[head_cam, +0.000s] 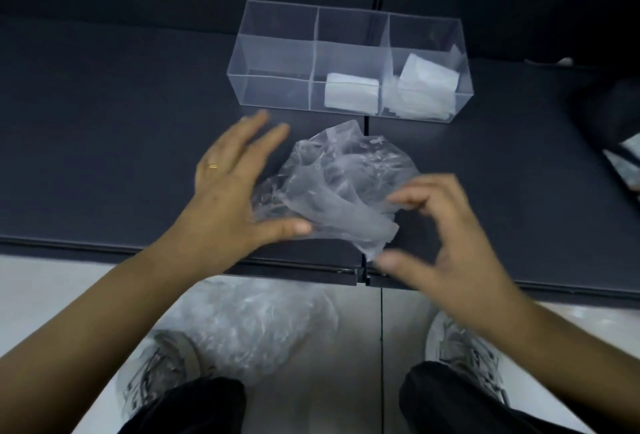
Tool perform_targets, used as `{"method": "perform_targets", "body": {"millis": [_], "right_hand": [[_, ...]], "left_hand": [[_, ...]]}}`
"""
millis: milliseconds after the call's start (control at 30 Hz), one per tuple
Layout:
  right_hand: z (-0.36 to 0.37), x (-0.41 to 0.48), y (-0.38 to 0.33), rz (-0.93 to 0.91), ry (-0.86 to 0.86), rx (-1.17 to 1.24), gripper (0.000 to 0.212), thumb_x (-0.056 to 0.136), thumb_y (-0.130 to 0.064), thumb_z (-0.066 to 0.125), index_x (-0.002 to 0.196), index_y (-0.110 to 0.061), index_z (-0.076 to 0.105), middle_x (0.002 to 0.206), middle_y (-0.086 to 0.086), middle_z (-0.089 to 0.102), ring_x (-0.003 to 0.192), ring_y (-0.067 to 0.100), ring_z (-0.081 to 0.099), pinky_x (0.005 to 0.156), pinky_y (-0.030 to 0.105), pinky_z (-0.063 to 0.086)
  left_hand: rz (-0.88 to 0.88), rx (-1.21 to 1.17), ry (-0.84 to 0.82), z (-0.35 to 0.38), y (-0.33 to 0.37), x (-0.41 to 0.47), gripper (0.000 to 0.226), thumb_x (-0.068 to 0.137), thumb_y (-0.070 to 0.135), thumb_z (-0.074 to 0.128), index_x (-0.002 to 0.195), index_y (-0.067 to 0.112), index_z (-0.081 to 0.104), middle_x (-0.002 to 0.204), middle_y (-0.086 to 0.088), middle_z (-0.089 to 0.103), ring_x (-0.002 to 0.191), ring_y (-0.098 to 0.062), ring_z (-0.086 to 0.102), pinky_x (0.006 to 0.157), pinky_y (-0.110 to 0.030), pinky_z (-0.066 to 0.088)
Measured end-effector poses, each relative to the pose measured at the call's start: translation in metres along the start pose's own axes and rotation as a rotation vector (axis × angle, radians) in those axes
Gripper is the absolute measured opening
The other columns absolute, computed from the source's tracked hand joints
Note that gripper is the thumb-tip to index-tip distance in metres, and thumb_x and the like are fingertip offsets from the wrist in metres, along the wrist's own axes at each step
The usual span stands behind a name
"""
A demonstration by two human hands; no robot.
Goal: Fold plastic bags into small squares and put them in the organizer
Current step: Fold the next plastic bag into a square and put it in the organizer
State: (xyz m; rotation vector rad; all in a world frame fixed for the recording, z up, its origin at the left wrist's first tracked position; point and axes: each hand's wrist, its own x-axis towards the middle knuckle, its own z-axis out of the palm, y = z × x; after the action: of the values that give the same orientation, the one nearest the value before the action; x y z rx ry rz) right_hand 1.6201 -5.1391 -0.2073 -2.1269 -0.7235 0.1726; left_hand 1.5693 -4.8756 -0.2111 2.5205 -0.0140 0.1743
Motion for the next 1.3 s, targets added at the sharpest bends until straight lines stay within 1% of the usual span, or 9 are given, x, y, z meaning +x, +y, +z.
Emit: {"method": "perform_targets", "body": {"millis": [167,267,400,600,800,933,1100,1200,1300], "right_hand": [[0.015,0.005,-0.011,-0.011,0.026,-0.04,0.02,0.082,-0.022,0.071,0.087,-0.003,0.066,0.094,0.002,0.058,0.091,0.022,0.057,0.08,0.044,0.047],[0.003,0.017,-0.017,0.026,-0.015,0.217,0.013,0.088,-0.022,0.064,0.085,-0.009,0.064,0.075,-0.001,0.065,0.071,0.014,0.062,0.067,0.032,0.052],[-0.009,0.024,-0.026,0.148,0.124,0.528,0.022,0.095,-0.027,0.053,0.087,-0.009,0.062,0.072,-0.003,0.067,0.066,0.004,0.061,0.063,0.015,0.048],[-0.001,0.007,-0.038,0.294,-0.035,0.553,0.044,0.081,-0.05,0.067,0.113,-0.021,0.06,0.11,-0.006,0.066,0.101,0.006,0.064,0.08,0.017,0.051],[-0.006,0.021,-0.033,0.306,0.122,0.658,0.011,0.084,-0.025,0.062,0.08,-0.015,0.063,0.081,-0.004,0.068,0.075,0.009,0.064,0.072,0.018,0.05],[-0.019,0.037,-0.012,0.387,0.317,0.644,0.014,0.093,-0.02,0.058,0.08,-0.019,0.059,0.07,0.002,0.059,0.064,0.015,0.055,0.063,0.028,0.048],[-0.022,0.05,0.009,0.436,0.318,0.559,0.012,0.093,-0.021,0.063,0.082,-0.02,0.066,0.068,0.021,0.057,0.064,0.029,0.048,0.062,0.042,0.042],[-0.018,0.063,0.017,0.431,0.225,0.513,0.011,0.091,-0.019,0.065,0.08,-0.017,0.066,0.068,0.027,0.058,0.063,0.028,0.049,0.062,0.04,0.041],[-0.007,0.08,0.012,0.389,0.055,0.497,0.012,0.089,-0.019,0.066,0.077,-0.02,0.066,0.063,0.015,0.058,0.053,0.02,0.049,0.051,0.025,0.04]], "left_hand": [[0.285,-0.041,-0.27,0.013,0.044,0.017,0.089,0.071,0.053,0.075,0.146,0.033,0.032,0.159,0.012,0.013,0.147,-0.007,0.0,0.119,-0.036,0.002],[0.26,-0.162,-0.247,0.011,0.052,0.026,0.041,0.075,0.038,0.078,0.109,0.017,0.068,0.138,0.008,0.05,0.134,-0.008,0.036,0.113,-0.035,0.026],[-0.103,-0.62,-0.111,0.003,0.056,0.025,0.022,0.077,0.038,0.071,0.09,0.019,0.071,0.086,0.01,0.073,0.081,-0.001,0.067,0.069,-0.014,0.049],[-0.293,-0.777,0.245,0.005,0.062,0.019,0.008,0.085,0.026,0.068,0.085,0.019,0.07,0.077,0.0,0.072,0.07,-0.007,0.068,0.062,-0.018,0.052],[-0.309,-0.711,0.36,0.004,0.062,0.008,0.028,0.088,0.032,0.066,0.069,0.011,0.063,0.06,-0.005,0.063,0.055,-0.008,0.059,0.048,-0.02,0.047],[-0.464,-0.716,0.369,0.005,0.041,0.002,0.063,0.084,0.05,0.064,0.086,-0.012,0.055,0.075,-0.035,0.056,0.062,-0.045,0.055,0.059,-0.051,0.052],[-0.633,-0.594,0.369,0.014,0.017,-0.009,0.057,0.079,0.059,0.063,0.067,0.006,0.045,0.057,-0.005,0.047,0.051,-0.017,0.046,0.052,-0.022,0.042],[-0.579,-0.398,0.446,0.008,0.004,-0.003,0.054,0.075,0.066,0.059,0.103,0.02,0.054,0.092,0.003,0.059,0.08,-0.007,0.058,0.069,-0.019,0.044],[-0.299,-0.203,0.181,0.003,0.014,0.025,0.075,0.07,0.078,0.057,0.13,0.033,0.045,0.127,0.013,0.044,0.119,-0.005,0.041,0.098,-0.021,0.032]]}}
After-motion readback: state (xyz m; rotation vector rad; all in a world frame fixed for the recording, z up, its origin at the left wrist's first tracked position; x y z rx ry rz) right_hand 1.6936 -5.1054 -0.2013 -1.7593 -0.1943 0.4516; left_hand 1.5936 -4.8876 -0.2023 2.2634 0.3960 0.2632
